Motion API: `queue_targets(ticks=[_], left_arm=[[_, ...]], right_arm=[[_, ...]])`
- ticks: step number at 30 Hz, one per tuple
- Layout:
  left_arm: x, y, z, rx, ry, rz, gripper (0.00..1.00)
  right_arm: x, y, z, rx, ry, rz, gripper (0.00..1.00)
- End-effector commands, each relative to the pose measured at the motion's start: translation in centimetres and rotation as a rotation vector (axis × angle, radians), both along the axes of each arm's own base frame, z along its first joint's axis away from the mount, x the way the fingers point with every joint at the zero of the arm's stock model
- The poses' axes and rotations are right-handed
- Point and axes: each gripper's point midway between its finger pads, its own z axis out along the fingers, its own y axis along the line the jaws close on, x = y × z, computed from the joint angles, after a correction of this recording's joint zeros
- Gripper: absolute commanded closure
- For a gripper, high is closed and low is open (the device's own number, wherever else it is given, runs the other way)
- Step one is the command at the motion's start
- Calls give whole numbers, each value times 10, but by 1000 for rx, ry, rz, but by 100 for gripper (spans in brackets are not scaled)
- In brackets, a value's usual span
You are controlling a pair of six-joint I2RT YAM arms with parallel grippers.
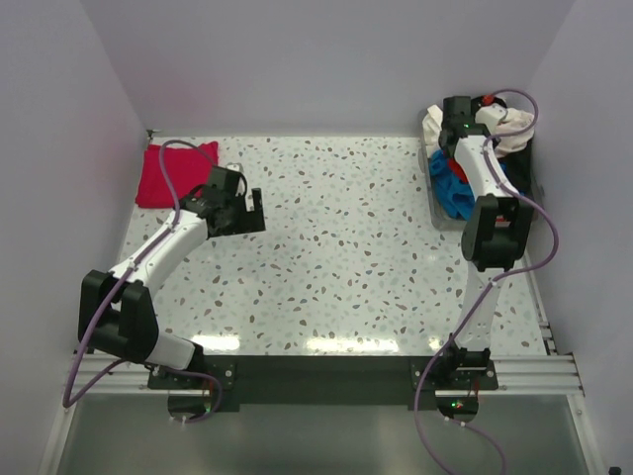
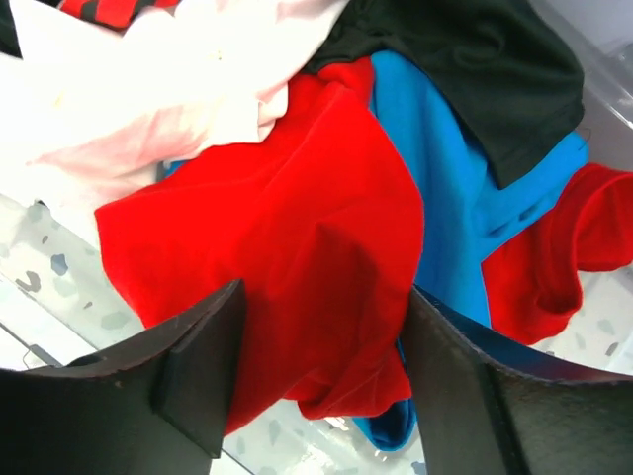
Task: Fold and stack the t-shirts
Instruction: Grab the tshirt from the pile, then move the tshirt to the center of the board
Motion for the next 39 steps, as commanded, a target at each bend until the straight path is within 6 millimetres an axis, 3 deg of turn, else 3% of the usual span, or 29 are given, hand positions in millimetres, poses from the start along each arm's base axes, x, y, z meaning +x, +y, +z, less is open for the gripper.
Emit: queue_targets(ticks=[1,4,5,7,8,10,20,26,31,34,39], left_arm=[[16,-2,17,-9,-72,-18,0],[17,-2,19,-11,-78,-15,0],[17,-2,20,-11,-81,-16,0],[20,-2,23,-14,-91,-15,0],[20,-2,24,-14,-91,-19,0],[21,-2,26,-14,-95,-20,0],[27,-7,36,-41,-135,-33,0],[28,-6,47,-48,-166,-25,0],[20,-4,49,-55,-172,-17,0],[18,-4,49,-58,-173,-17,0],[14,-3,50,-63,-173,-16,0]], right_arm=[[1,-13,14,35,-44,-41,38],[3,-14,17,39,-51,-32,52],[2,-15,17,46,-50,-30,71],[1,-12,20,73,-54,-13,88],[-1,-10,34,79,-85,-6,100],[-1,-6,57,98,-150,9,100],[-33,-7,248,49,-601,46,100],[-43,5,335,49,-817,127,100],[-53,9,386,20,-967,176,100],[-57,6,407,-15,-1022,176,100],[-47,3,424,-41,-1087,169,100]])
